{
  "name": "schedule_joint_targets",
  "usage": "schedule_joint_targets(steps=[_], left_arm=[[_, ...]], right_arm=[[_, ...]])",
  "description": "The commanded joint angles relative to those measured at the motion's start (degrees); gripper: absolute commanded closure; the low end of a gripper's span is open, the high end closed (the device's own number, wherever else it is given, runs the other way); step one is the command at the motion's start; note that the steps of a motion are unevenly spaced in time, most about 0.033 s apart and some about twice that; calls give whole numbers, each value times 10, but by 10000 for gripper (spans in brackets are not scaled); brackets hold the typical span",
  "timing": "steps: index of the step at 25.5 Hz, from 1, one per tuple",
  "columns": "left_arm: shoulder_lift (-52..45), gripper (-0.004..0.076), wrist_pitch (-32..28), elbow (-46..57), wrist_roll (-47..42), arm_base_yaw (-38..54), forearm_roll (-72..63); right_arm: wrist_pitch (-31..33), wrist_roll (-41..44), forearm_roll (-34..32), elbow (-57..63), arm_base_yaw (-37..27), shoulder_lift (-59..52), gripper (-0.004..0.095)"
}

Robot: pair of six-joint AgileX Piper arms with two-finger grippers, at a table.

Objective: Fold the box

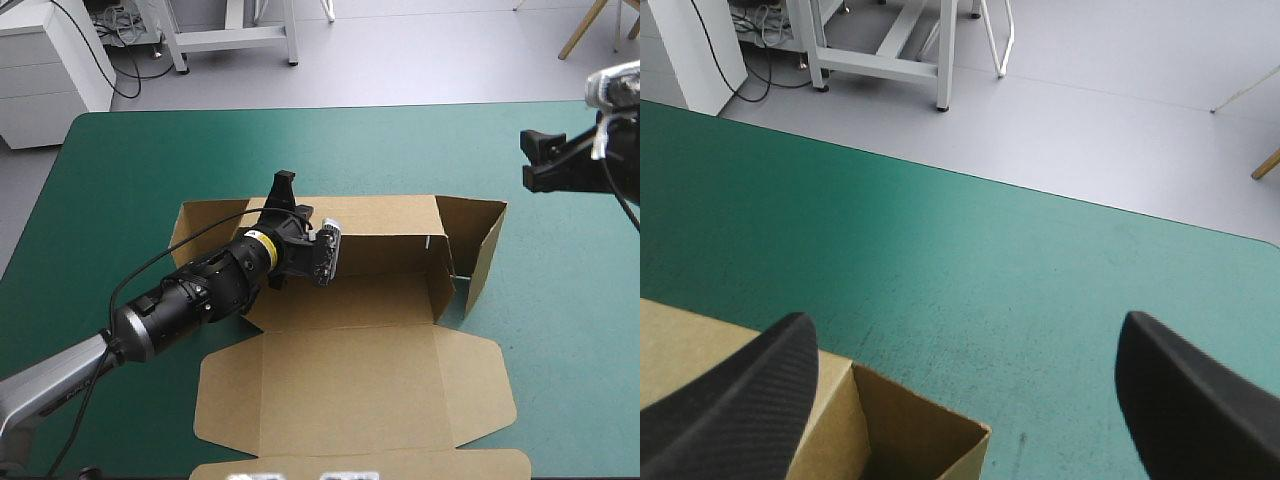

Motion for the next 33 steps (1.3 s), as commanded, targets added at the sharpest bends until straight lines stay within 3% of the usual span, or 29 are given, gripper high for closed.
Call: schedule_joint_targets(steps=[1, 15, 19, 24, 33], left_arm=[[-5, 734, 8, 1, -3, -12, -33], [-5, 734, 8, 1, -10, -12, -33], [-5, 734, 9, 1, -12, -12, -33], [-5, 734, 12, 1, -17, -12, -33], [-5, 734, 13, 1, -16, -12, -48]], right_arm=[[-44, 7, 0, -53, 2, 56, 152], [-31, 13, 3, -131, 1, 286, 152], [14, 13, 3, -131, 1, 339, 153], [107, 11, 0, -131, 1, 373, 157], [107, 11, 24, -45, 1, 329, 157]])
